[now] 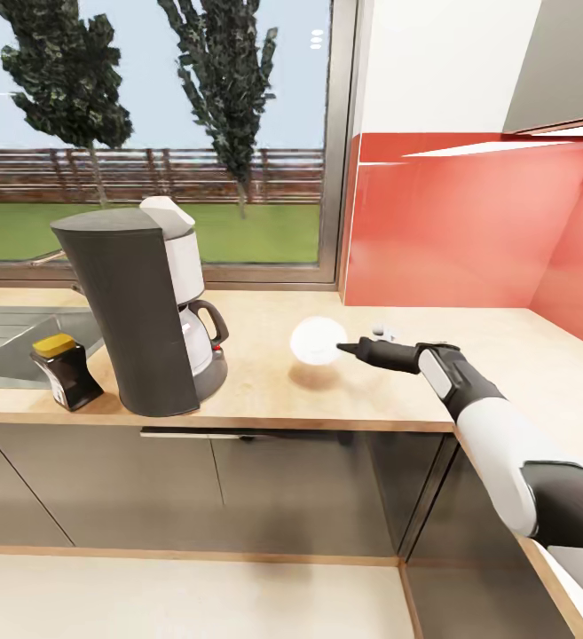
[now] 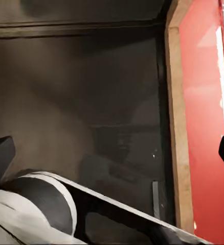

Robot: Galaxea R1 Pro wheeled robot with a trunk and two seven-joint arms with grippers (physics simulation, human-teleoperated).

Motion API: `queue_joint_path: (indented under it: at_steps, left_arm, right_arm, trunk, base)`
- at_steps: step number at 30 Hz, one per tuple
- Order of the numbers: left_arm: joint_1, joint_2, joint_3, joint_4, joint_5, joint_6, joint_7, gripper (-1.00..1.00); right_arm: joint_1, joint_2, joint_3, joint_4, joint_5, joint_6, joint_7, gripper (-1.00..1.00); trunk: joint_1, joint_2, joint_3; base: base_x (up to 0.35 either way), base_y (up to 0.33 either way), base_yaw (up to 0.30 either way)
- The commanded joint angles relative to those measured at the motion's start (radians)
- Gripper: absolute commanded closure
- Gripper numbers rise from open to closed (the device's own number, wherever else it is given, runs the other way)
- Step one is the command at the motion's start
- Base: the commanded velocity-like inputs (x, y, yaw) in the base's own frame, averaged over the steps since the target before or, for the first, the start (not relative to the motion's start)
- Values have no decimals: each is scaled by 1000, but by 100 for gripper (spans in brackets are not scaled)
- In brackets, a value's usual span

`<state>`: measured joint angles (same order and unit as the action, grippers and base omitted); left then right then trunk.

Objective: Set up a coffee station on the kitchen countertop: keep the coffee maker on the countertop, move the bottle of coffee from the kitchen shelf to the counter next to the coffee maker, place a paper coffee filter on top of the coffee maker, put the saucer next to the coffee maker with the coffee cup on the saucer, and place the electric kettle next to the coffee maker.

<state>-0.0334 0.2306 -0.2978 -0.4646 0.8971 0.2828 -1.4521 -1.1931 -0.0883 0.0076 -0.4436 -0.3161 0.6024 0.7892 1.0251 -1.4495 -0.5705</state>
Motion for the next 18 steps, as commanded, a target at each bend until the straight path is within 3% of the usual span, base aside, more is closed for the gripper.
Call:
queue_joint_path:
  at_steps: [1, 3, 5, 7, 9, 15, 18]
  left_arm:
    - [-1, 5, 1, 42, 8, 3, -15, -100]
    - [0, 11, 40, 137, 8, -11, -38, -100]
    - [1, 16, 109, 210, 8, -21, -49, -100]
    - [1, 18, 149, 259, 8, -25, -26, -100]
    - [1, 19, 169, 288, 8, -27, 22, -100]
    - [1, 18, 178, 300, 8, -27, 48, -100]
    - [1, 18, 179, 301, 8, -27, 53, -100]
  right_arm:
    - [-1, 1, 0, 8, -9, 7, 5, 100]
    - [-1, 9, 0, 34, -17, 8, 11, 100]
    - [-1, 18, 0, 54, -35, 8, 15, 100]
    - [0, 34, 0, 75, -50, 9, 17, 100]
    - [-1, 50, 0, 98, -57, 9, 16, 100]
    - [-1, 61, 0, 109, -59, 12, 12, 100]
    - [-1, 66, -1, 110, -60, 50, 8, 100]
  trunk:
    - [0, -1, -1]
    - [0, -1, -1]
    - [0, -1, -1]
    - [0, -1, -1]
    - [0, -1, -1]
    - [0, -1, -1]
    - [0, -1, -1]
  base:
    - [0, 0, 0]
    - [0, 0, 0]
    - [0, 0, 0]
    - [0, 0, 0]
    - [0, 25, 0]
    - [0, 139, 0]
    - [0, 43, 0]
